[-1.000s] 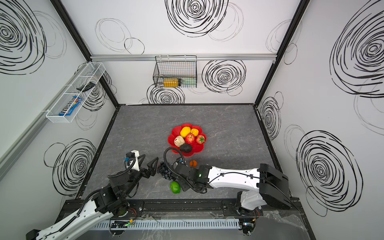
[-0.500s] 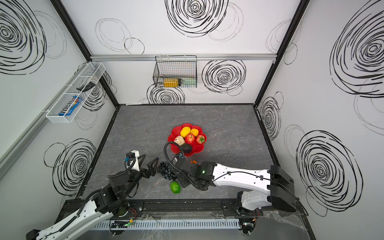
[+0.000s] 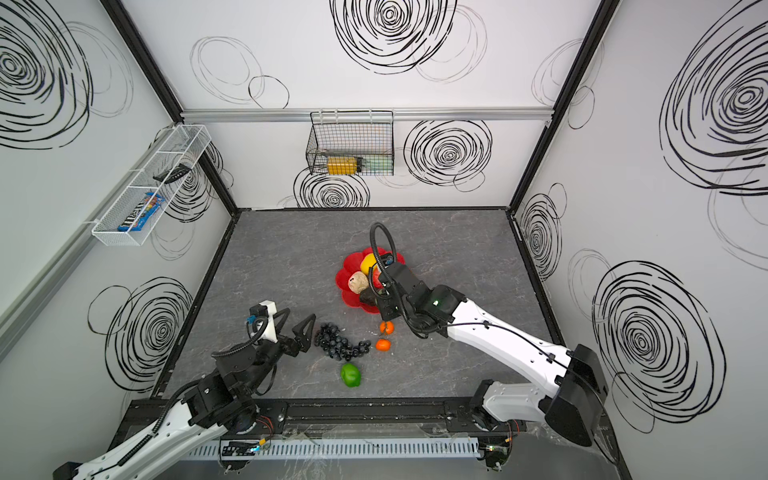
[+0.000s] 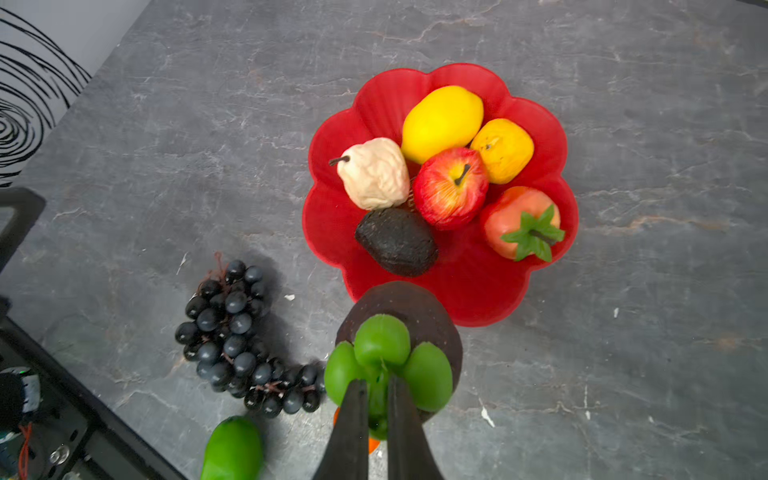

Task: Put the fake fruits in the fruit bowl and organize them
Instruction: 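Lift the green-topped fruit with the right gripper and carry it over the bowl, then lower the fruit into the bowl beside the avocado and open the right gripper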

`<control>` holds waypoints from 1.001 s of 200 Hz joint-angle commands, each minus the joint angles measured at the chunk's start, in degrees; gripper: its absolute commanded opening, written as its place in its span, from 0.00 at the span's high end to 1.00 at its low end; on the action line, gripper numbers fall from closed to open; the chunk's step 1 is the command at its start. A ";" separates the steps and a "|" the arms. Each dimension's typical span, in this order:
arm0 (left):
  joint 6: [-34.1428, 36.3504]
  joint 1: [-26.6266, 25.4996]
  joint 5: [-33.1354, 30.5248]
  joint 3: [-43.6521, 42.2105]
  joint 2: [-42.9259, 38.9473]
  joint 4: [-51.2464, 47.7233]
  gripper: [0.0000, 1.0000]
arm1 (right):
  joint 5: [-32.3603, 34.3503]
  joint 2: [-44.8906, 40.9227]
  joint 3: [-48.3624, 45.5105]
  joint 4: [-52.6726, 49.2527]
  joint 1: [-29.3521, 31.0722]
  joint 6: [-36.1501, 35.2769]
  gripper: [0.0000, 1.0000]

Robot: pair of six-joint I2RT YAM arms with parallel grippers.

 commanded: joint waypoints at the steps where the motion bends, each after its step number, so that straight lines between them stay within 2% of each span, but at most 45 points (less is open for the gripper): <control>1: 0.34 0.57 0.15 0.07 -0.62 0.71 0.04 | -2.67 2.58 2.34 3.06 -3.03 -4.33 0.92; 34: 0.34 0.70 0.24 0.07 -0.27 0.84 0.04 | -4.32 6.59 3.63 4.11 -6.77 -5.89 0.92; 85: 0.34 1.03 0.45 -0.01 -0.26 0.89 0.04 | -6.06 9.98 2.50 5.42 -9.40 -6.60 0.93; 166: -1.15 1.61 1.07 -0.11 0.19 1.36 0.04 | -6.48 16.46 4.26 2.78 -11.39 -5.74 0.95; 200: -1.15 1.77 1.21 -0.19 0.19 1.34 0.04 | -6.23 16.38 2.51 4.53 -11.48 -5.57 0.96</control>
